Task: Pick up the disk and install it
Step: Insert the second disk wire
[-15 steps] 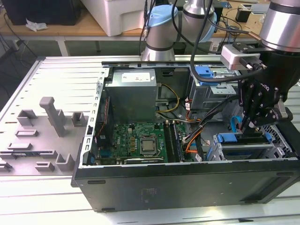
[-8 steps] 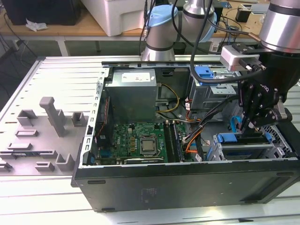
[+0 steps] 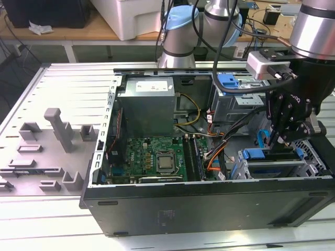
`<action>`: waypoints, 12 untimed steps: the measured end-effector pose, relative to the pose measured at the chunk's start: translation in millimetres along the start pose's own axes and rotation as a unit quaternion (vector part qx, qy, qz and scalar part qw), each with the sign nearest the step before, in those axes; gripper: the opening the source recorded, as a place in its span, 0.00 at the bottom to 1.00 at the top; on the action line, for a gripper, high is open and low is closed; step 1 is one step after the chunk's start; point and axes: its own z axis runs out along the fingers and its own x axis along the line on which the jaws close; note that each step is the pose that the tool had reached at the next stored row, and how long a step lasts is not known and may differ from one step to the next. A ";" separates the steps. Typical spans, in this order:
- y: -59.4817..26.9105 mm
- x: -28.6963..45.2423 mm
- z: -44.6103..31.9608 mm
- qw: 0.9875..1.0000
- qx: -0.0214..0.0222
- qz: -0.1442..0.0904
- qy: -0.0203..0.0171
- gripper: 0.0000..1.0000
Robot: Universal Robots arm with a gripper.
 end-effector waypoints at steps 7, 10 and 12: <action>0.1 -0.3 2.4 1.000 0.000 0.000 0.000 0.16; 0.1 -0.4 3.1 1.000 0.000 0.000 0.000 0.16; 0.1 -0.4 3.5 1.000 0.000 0.000 0.000 0.16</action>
